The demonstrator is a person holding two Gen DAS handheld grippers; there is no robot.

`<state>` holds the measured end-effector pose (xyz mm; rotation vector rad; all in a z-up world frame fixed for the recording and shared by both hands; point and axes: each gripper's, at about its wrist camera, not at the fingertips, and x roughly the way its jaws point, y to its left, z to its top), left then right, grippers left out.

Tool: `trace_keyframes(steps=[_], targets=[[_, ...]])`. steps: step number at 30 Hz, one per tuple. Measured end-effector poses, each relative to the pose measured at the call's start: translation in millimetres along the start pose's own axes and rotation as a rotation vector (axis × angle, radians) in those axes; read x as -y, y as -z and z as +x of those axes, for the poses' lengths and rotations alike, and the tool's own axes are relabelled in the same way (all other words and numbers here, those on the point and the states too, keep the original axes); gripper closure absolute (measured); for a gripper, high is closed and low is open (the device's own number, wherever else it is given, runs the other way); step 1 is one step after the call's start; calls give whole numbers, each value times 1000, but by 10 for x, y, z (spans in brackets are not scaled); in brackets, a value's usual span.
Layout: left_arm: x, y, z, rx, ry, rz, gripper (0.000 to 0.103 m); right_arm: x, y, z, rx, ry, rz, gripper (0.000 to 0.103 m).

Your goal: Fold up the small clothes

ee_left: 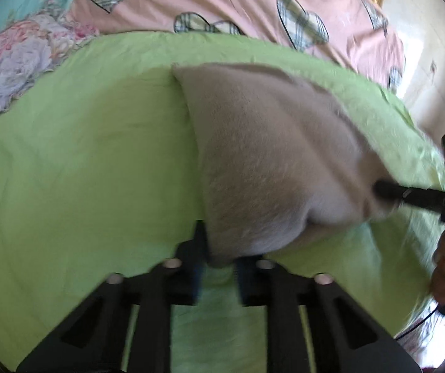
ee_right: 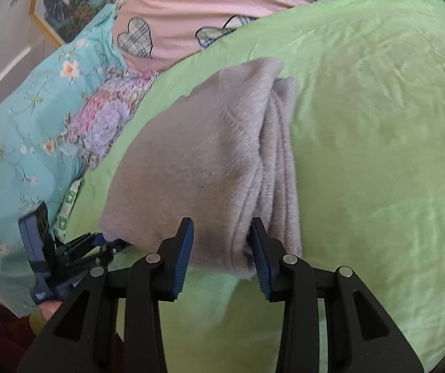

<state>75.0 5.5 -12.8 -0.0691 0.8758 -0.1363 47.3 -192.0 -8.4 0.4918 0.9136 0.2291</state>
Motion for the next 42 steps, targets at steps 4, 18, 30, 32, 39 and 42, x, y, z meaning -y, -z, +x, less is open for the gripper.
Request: trace_keyframes(steps=[4, 18, 30, 32, 39, 42], targets=[[112, -9, -107, 7, -78, 13, 94, -145, -175, -187, 44, 22, -68, 98], [35, 73, 21, -92, -55, -34, 94, 256, -110, -83, -22, 203, -75, 98], [-112, 62, -88, -106, 69, -21, 80, 261, -92, -110, -3, 265, -60, 82], [-194, 106, -201, -107, 100, -17, 79, 277, -69, -202, 8, 250, -30, 77], [-314, -234, -399, -37, 191, -33, 79, 96, -227, -678, 156, 236, 28, 76], [-171, -641, -233, 13, 249, -29, 69, -165, -479, -567, 176, 125, -19, 73]])
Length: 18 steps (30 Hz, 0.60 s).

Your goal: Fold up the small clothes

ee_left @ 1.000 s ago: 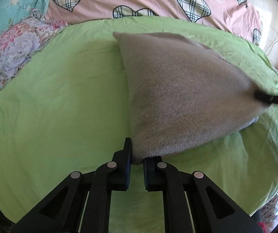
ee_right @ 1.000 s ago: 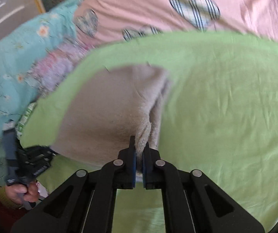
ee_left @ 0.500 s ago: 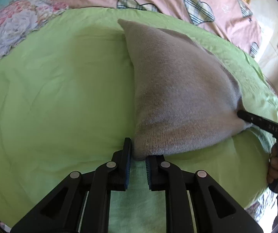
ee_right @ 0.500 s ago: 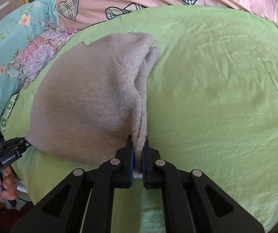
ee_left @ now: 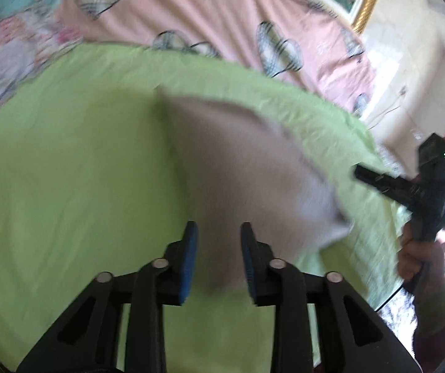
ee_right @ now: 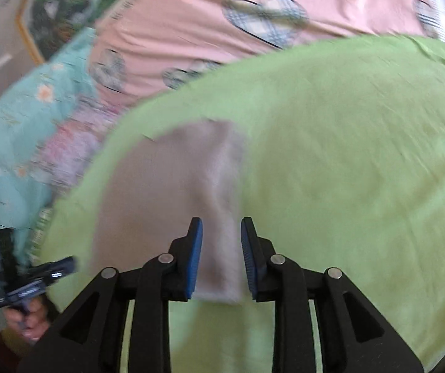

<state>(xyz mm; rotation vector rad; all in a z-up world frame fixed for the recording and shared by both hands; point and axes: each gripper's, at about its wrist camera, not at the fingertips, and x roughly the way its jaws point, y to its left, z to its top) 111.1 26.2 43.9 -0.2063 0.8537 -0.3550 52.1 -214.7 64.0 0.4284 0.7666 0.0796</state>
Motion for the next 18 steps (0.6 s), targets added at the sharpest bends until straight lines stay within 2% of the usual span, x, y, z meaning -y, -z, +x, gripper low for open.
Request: trace_keyframes(steps=[1, 4, 7, 9, 11, 15, 18], targets=[[26, -106, 55, 14, -5, 7, 69, -118, -74, 126, -9, -28, -28, 70], [147, -388, 345, 16, 15, 51, 68, -211, -219, 513, -51, -25, -67, 70], [152, -542, 677, -39, -59, 78, 71, -191, -266, 814, -113, -36, -72, 70], [97, -545, 847, -73, -80, 86, 72, -142, -234, 997, -166, 36, -108, 70], [55, -507, 946, -89, -79, 93, 72, -7, -183, 1173, -218, 51, -108, 73], [133, -414, 1073, -80, -132, 151, 72, 177, -154, 1289, -207, 36, -89, 74], [155, -387, 1051, -68, -145, 148, 72, 178, -153, 1282, -200, 39, -94, 74]])
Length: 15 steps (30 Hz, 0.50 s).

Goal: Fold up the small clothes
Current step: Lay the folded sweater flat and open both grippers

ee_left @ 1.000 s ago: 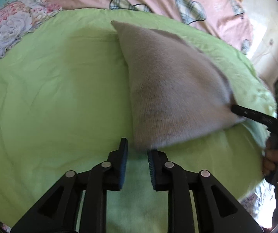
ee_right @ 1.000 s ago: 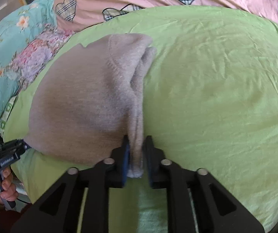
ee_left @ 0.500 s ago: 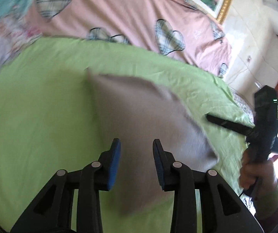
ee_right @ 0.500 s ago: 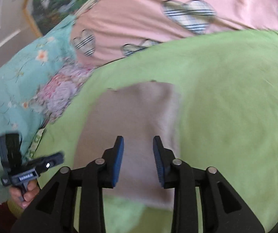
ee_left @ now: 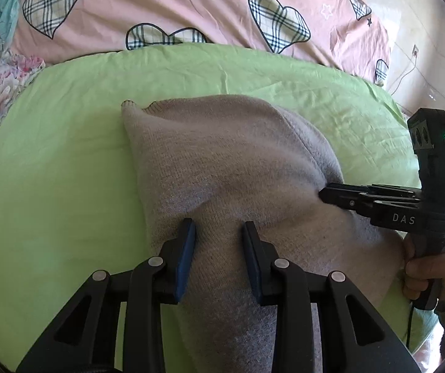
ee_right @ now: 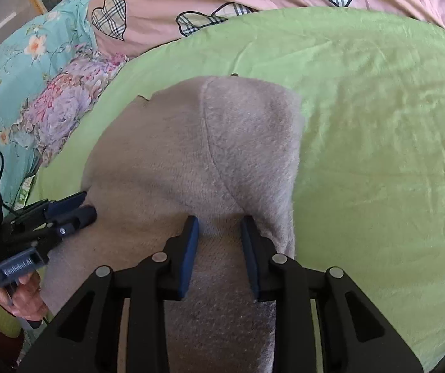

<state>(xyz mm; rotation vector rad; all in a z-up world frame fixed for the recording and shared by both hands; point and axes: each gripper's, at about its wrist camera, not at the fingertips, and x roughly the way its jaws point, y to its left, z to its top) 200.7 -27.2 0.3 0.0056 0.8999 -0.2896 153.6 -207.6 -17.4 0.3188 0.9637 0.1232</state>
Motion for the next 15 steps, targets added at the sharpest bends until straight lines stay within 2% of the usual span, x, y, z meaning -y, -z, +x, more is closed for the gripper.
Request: trace_keyframes(steps=[6, 7, 9, 12, 15], targets=[[1, 110, -395, 51, 37, -28, 74, -78, 54, -207, 29, 8, 8, 74], [-1, 148, -473, 57, 49, -25, 74, -118, 96, -293, 42, 12, 3, 72], [1, 252, -630, 71, 84, -21, 74, -176, 185, -432, 58, 27, -5, 71], [56, 501, -807, 65, 154, -4, 74, -235, 371, -642, 69, 0, -6, 71], [142, 723, -794, 25, 115, 35, 74, -277, 594, -715, 42, -9, -27, 71]])
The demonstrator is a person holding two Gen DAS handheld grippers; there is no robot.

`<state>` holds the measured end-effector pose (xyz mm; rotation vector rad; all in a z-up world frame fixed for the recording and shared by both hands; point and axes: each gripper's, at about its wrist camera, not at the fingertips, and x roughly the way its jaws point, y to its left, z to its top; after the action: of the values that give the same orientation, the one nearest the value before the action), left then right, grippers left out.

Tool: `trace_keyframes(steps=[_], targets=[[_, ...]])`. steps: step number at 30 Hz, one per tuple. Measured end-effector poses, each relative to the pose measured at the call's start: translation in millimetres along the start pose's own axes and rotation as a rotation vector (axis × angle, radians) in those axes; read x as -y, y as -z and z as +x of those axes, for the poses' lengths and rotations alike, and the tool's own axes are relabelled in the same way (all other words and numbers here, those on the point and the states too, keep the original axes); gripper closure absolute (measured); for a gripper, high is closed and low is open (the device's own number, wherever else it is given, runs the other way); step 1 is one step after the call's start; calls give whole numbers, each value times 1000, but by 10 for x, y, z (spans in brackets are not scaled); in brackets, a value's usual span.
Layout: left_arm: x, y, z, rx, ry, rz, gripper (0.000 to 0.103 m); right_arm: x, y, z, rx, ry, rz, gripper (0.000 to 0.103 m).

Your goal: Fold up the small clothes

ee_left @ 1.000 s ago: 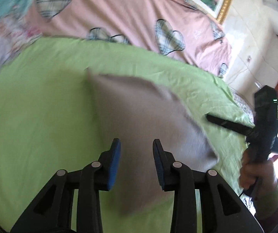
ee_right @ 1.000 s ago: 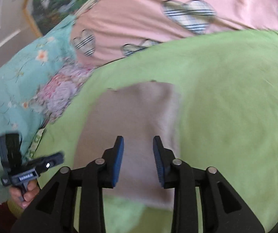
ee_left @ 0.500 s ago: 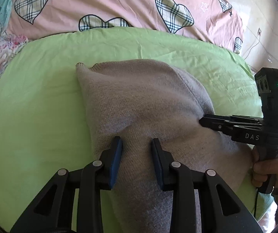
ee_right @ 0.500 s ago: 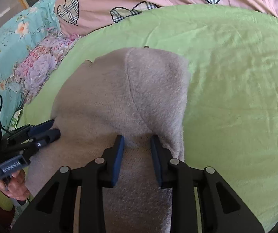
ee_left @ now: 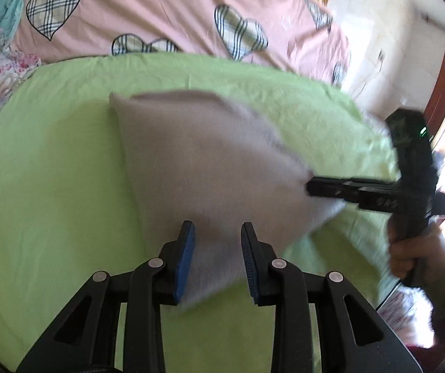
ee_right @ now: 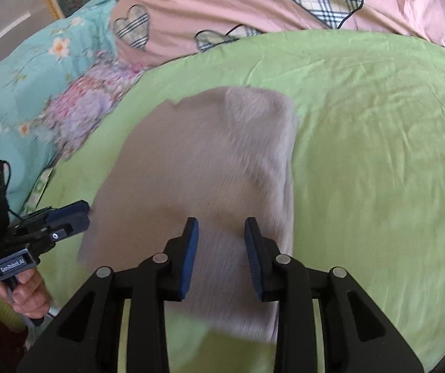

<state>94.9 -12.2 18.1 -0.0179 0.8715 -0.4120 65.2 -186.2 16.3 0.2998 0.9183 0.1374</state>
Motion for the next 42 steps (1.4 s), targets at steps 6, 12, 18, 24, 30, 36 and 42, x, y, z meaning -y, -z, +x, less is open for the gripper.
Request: trace_keyframes(steps=[6, 12, 18, 24, 30, 36, 42], targets=[[-42, 209, 120, -29, -45, -21, 74, 113, 303, -16, -5, 54, -3, 71], [15, 235, 80, -21, -63, -34, 70, 42, 318, -12, 11, 110, -28, 71], [9, 295, 9, -21, -57, -55, 62, 75, 371, -124, 34, 125, 15, 71], [30, 333, -121, -18, -59, -81, 55, 37, 444, -295, 42, 151, 35, 71], [95, 450, -280, -24, -84, -87, 46, -24, 562, -535, 72, 132, 76, 65], [205, 595, -510, -8, -187, -39, 18, -243, 706, -696, 109, 149, 38, 37], [176, 658, -694, -12, -272, -27, 13, -362, 835, -749, 109, 167, 21, 17]])
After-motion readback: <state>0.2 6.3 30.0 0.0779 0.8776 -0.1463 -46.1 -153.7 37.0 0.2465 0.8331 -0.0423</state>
